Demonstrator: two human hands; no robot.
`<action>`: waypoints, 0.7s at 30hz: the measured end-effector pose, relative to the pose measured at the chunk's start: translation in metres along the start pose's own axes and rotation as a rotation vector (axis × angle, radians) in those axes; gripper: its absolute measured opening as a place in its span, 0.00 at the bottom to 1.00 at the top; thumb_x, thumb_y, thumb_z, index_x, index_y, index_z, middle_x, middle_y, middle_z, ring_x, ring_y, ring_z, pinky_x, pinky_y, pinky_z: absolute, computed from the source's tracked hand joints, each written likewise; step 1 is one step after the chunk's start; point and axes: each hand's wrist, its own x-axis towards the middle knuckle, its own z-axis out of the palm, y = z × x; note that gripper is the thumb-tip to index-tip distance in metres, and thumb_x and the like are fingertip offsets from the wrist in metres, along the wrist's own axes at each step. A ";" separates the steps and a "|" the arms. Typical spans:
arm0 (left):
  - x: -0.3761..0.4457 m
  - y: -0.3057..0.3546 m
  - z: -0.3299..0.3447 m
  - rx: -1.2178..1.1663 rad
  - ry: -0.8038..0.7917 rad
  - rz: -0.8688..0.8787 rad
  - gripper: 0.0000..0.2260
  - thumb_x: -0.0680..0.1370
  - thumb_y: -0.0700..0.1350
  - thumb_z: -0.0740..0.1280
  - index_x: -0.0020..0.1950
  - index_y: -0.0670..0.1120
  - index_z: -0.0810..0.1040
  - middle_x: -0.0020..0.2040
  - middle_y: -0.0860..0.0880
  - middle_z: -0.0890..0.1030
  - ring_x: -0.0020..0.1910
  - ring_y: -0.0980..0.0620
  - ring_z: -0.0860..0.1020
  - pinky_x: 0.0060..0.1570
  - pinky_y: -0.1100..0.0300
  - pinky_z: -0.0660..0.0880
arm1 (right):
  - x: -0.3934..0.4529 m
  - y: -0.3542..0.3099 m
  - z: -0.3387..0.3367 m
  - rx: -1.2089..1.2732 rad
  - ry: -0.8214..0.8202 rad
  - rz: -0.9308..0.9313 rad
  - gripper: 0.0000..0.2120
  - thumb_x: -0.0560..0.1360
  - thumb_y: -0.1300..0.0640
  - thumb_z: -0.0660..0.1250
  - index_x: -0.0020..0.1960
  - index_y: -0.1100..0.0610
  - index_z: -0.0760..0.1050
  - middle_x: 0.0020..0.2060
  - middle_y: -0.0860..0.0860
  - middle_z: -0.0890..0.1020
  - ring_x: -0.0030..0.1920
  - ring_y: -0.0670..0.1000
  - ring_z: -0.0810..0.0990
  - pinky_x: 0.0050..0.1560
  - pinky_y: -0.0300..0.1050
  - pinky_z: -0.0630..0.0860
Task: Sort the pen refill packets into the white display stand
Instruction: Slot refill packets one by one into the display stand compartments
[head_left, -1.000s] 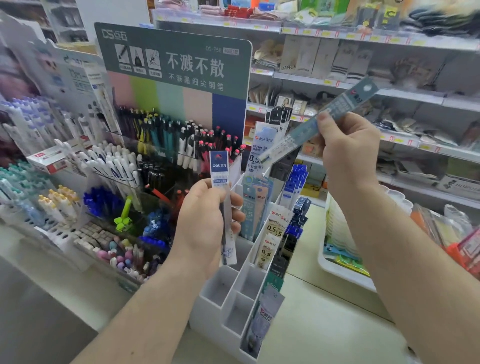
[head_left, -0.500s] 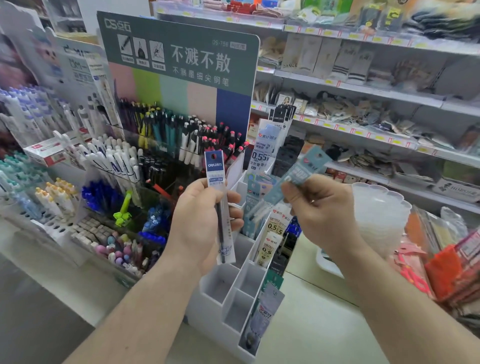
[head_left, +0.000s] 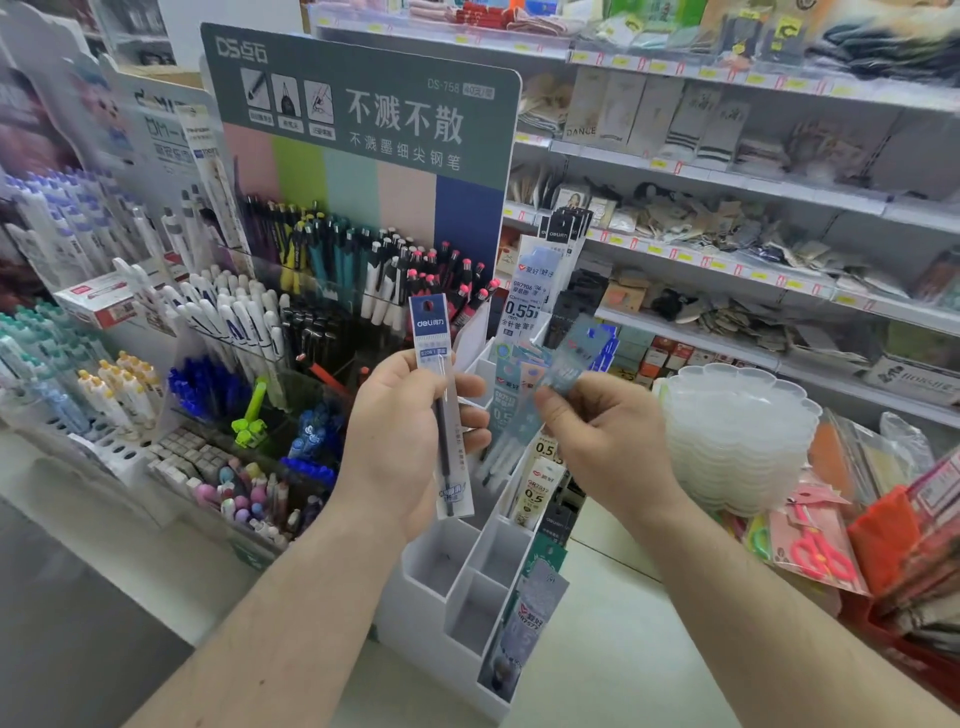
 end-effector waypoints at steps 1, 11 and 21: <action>-0.001 0.000 0.000 -0.001 -0.003 0.005 0.10 0.81 0.35 0.56 0.47 0.44 0.75 0.35 0.47 0.81 0.29 0.52 0.77 0.30 0.58 0.78 | -0.002 0.002 0.004 -0.088 -0.078 0.091 0.12 0.76 0.58 0.73 0.33 0.55 0.79 0.25 0.49 0.78 0.25 0.50 0.73 0.26 0.49 0.74; -0.011 0.002 0.009 0.073 -0.118 0.087 0.12 0.81 0.34 0.56 0.48 0.45 0.78 0.38 0.50 0.82 0.33 0.53 0.79 0.32 0.58 0.80 | 0.002 -0.020 -0.002 -0.510 -0.367 0.307 0.08 0.72 0.46 0.74 0.38 0.48 0.80 0.28 0.41 0.76 0.31 0.39 0.75 0.32 0.37 0.69; -0.024 -0.022 0.032 0.172 -0.367 0.047 0.06 0.78 0.35 0.68 0.50 0.43 0.83 0.42 0.41 0.82 0.37 0.49 0.81 0.40 0.57 0.82 | -0.016 -0.051 -0.042 0.321 -0.167 0.327 0.17 0.77 0.62 0.69 0.30 0.53 0.78 0.24 0.48 0.72 0.22 0.42 0.66 0.25 0.31 0.62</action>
